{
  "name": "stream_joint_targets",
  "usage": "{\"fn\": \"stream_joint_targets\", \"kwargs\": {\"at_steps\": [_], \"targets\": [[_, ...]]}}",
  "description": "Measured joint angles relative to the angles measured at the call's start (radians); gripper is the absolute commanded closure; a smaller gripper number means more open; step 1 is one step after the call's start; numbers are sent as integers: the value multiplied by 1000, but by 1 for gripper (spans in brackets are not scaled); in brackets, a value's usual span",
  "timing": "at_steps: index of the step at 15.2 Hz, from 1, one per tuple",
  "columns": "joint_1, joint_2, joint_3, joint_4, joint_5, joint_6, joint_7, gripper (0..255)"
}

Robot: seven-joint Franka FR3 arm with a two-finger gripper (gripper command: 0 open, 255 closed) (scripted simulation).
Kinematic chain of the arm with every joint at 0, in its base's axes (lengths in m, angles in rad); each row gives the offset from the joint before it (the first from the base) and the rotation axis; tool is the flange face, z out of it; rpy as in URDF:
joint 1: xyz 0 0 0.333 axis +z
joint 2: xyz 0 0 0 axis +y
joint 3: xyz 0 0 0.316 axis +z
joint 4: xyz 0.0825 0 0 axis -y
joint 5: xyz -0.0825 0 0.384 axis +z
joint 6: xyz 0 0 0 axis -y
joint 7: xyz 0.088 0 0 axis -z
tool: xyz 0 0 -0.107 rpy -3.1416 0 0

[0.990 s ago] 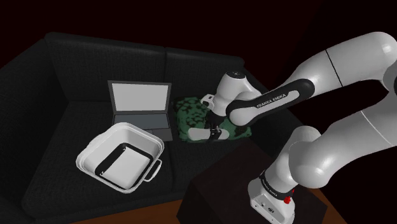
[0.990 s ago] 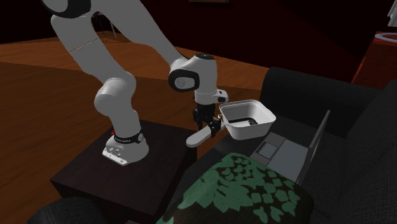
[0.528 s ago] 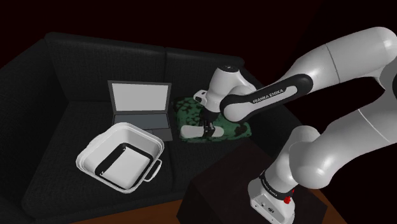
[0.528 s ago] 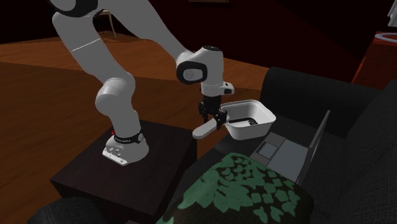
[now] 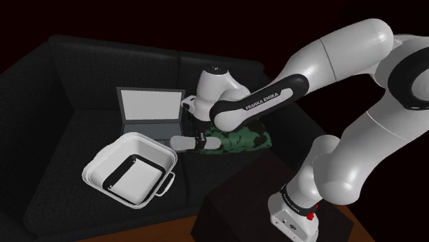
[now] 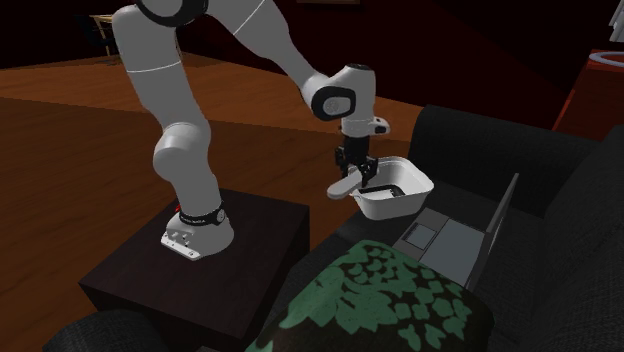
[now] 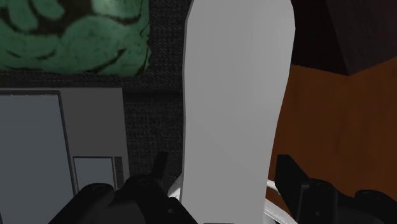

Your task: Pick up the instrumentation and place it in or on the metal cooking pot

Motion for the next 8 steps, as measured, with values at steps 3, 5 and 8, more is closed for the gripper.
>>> {"fn": "stream_joint_targets", "kwargs": {"at_steps": [3,5,8], "targets": [[20,95,24,116,-7,-22,49,255],[35,151,39,184,-14,-35,83,255],[60,235,57,302,-27,-70,133,255]]}}
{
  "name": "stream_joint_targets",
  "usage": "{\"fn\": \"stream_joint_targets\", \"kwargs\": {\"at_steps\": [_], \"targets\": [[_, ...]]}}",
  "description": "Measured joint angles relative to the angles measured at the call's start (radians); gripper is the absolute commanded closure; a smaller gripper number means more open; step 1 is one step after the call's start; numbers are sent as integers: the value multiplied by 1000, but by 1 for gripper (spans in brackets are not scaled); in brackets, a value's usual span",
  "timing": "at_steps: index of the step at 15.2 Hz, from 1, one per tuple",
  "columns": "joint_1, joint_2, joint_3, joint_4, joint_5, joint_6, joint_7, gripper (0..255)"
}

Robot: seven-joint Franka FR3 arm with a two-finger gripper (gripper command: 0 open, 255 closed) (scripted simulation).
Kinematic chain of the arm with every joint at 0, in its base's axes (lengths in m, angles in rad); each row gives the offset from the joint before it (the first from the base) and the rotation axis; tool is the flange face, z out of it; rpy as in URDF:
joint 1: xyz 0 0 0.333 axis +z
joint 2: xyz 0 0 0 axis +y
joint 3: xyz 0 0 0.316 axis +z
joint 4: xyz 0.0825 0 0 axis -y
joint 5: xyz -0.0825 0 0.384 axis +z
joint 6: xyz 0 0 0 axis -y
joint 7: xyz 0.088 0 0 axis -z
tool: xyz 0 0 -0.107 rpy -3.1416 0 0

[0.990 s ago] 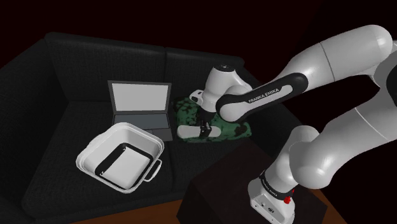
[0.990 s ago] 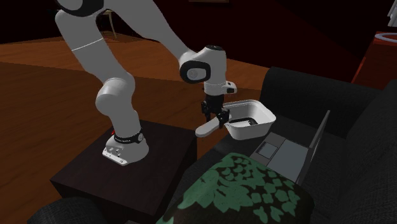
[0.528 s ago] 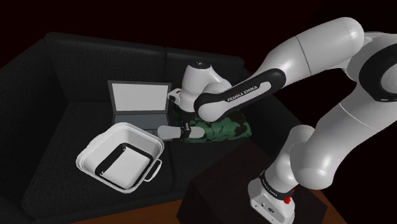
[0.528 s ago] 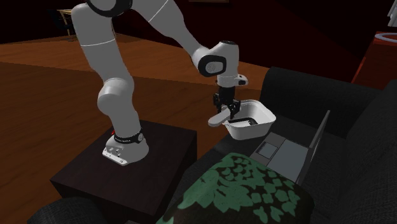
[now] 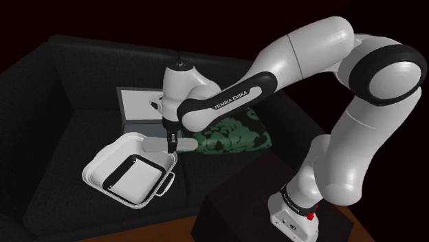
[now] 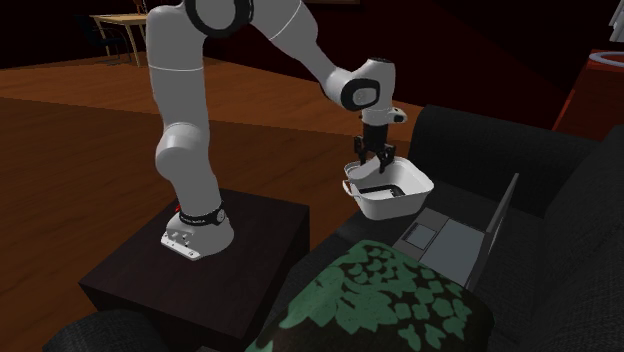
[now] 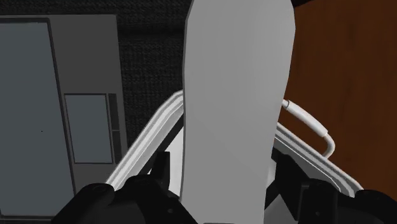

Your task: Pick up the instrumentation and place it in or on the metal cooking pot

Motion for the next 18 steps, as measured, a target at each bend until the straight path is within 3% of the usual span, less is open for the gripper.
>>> {"fn": "stream_joint_targets", "kwargs": {"at_steps": [10,18], "targets": [[88,329,22,484,-45,-161,118,255],[96,403,16,492,-57,-97,130,255]]}}
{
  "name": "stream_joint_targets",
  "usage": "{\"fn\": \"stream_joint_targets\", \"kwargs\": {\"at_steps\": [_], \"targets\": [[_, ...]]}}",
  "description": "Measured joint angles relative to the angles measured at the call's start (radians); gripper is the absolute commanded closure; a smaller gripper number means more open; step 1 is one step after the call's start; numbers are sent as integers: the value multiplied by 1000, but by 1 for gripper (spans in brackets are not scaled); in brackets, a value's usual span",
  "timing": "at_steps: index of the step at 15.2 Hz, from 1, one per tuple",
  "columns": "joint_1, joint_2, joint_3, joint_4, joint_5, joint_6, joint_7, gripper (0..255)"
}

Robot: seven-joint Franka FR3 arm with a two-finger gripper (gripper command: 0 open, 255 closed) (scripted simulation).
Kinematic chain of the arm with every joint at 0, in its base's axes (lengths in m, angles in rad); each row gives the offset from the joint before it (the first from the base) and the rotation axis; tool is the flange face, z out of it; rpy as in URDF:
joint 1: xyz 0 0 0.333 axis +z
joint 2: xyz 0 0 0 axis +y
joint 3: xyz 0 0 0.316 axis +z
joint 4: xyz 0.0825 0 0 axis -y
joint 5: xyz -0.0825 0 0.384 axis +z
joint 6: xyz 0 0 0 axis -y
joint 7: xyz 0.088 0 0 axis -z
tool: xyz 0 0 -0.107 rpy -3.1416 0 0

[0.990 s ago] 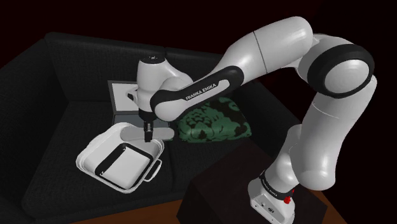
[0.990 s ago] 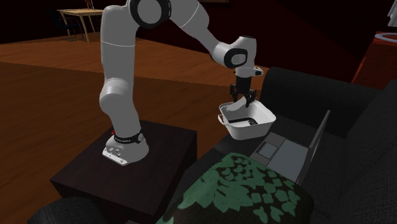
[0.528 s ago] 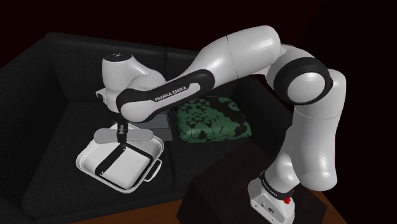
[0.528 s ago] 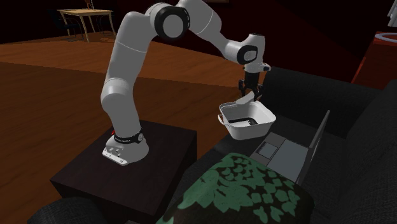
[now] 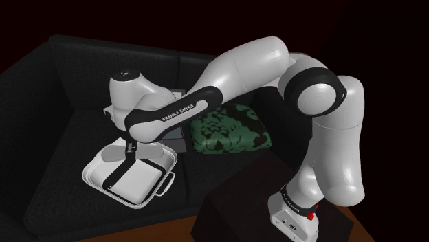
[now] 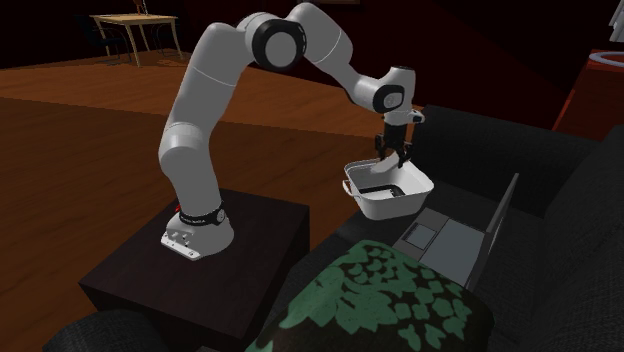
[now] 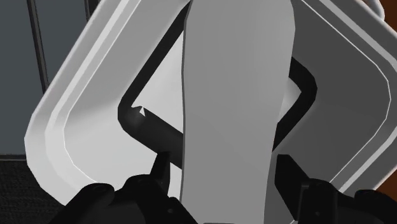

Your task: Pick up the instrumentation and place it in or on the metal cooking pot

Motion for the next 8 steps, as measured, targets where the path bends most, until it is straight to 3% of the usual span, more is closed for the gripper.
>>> {"fn": "stream_joint_targets", "kwargs": {"at_steps": [8], "targets": [[3,50,-6,-9,-8,58,6,255]]}}
